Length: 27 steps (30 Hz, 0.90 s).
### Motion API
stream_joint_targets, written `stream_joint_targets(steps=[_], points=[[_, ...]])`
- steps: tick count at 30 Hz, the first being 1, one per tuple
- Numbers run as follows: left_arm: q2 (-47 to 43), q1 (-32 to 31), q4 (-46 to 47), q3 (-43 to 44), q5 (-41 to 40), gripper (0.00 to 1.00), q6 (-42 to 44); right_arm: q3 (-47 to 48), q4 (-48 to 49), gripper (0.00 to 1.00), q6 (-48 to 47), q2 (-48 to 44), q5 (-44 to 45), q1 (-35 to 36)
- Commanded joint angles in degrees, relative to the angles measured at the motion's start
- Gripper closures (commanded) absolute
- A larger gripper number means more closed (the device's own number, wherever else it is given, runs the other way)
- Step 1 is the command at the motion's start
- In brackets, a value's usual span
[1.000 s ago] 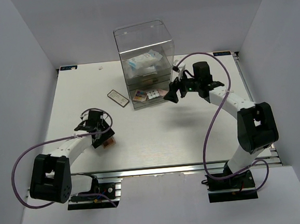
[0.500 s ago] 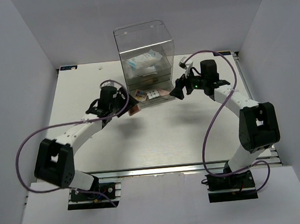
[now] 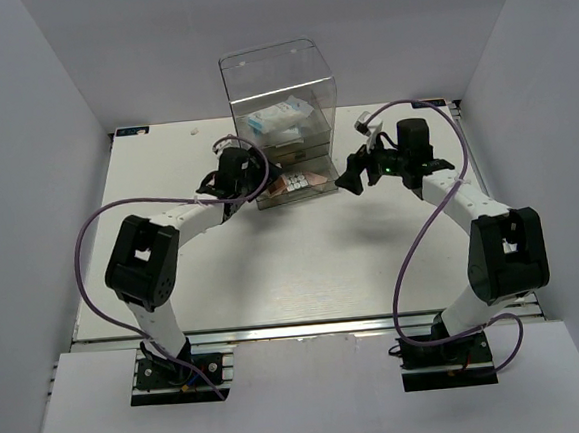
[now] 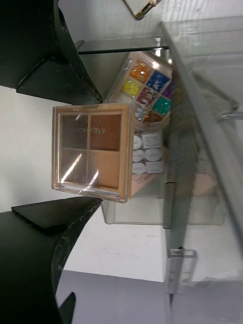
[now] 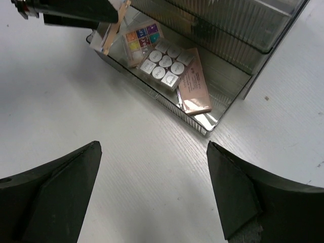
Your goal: Organize the makeup
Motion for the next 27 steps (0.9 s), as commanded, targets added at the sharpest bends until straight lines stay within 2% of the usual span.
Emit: stream_joint_targets(steps=[1,9,13,16,23,27], points=[[-0.1,-1.0,5.6,2.4,-3.8,0.81,2.0,-0.8,1.4,0.11,-0.1,-2.0,-1.7,-0.6],[1.6,-3.5,5.6,3.1,-12.4,0.74,7.1,-0.9,1.4,0.11,0.2,-1.9,-2.5,-1.0],[2.8,-4.1,3.5,3.9,-14.3,0.58,8.1,-0.8,1.4,0.11,0.2,-1.9,-2.6,-1.0],[3.6,-4.2,3.1,3.7,-14.5,0.39,8.1,-0.9,1.2,0.11,0.2,-2.1,-2.6,-1.0],[3.3,-4.8,2.9,4.4,-13.5,0.22,8.4,-1.1,0.9,0.11,0.0,-2.4,-3.0,-1.0],[1.7,-5.2,2.0,4.9,-12.5,0.19,8.7,-1.1,0.7,0.11,-0.3,-2.6,-3.1,-1.0]])
